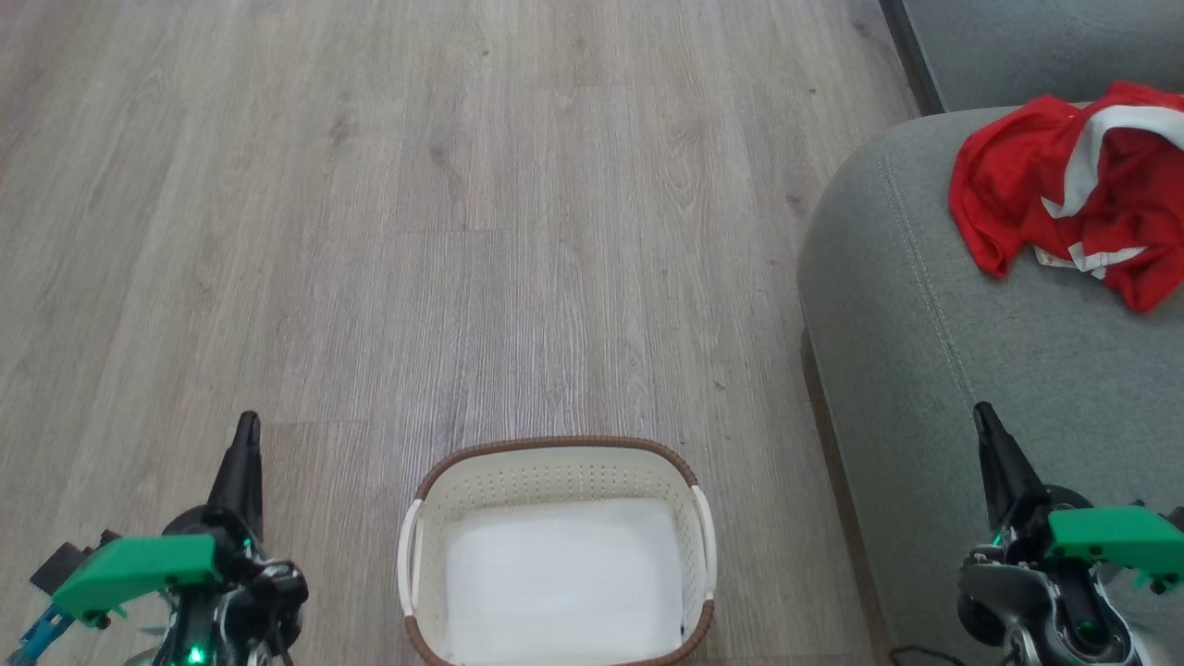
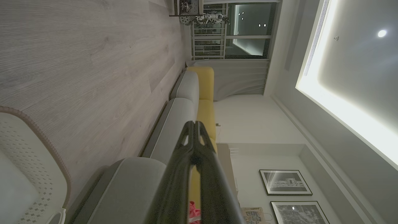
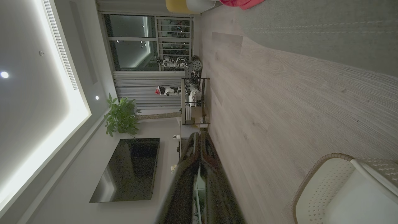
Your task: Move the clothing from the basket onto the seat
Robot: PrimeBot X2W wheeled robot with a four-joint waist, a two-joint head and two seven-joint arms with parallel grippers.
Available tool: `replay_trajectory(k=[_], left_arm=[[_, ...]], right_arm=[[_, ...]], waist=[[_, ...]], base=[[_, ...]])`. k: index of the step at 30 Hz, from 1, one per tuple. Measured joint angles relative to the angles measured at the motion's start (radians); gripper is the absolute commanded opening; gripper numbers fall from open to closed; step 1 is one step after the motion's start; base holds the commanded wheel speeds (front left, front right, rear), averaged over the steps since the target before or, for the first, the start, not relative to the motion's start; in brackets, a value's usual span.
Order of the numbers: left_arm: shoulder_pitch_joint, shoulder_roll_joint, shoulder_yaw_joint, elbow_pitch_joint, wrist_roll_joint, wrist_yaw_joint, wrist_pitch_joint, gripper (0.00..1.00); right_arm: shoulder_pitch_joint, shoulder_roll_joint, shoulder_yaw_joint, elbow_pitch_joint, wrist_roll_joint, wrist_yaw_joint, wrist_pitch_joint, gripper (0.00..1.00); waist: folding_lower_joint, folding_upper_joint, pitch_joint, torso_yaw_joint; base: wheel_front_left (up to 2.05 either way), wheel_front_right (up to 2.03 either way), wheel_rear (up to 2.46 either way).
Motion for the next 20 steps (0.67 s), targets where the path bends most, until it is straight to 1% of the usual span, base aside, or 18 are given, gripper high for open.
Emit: replay_trajectory(k=[20], left_arm=[[0.0,0.0,0.0,0.0,0.0,0.0,0.0,0.0]], right_arm=[[0.0,0.0,0.0,0.0,0.0,0.0,0.0,0.0]], waist=[[0.0,0.0,0.0,0.0]], base=[[0.0,0.0,0.0]])
